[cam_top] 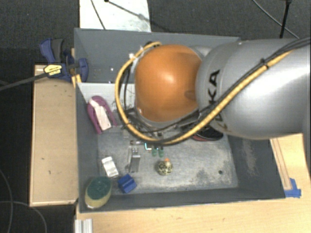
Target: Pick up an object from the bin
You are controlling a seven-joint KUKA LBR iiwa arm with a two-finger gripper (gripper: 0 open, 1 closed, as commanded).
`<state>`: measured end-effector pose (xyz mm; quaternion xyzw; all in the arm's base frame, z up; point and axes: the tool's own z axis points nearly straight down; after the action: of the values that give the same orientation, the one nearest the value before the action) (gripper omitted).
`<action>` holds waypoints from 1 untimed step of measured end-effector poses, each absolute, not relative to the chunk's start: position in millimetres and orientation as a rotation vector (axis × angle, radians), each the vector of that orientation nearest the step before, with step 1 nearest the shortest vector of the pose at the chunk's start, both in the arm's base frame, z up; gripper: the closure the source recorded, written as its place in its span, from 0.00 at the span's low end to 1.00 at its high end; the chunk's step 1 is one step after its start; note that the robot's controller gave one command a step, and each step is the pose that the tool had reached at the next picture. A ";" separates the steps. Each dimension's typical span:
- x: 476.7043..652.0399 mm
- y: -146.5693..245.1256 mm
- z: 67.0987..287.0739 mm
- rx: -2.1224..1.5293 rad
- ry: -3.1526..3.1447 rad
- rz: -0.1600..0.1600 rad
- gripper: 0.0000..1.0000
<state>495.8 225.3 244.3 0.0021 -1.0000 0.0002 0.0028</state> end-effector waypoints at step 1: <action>484.1 233.4 124.6 0.318 -3.121 0.002 0.00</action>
Offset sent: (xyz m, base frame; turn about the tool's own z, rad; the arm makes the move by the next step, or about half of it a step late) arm -0.0106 0.0087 -0.1168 -0.1997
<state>484.1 233.4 124.6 0.1015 -0.9948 0.0006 0.0024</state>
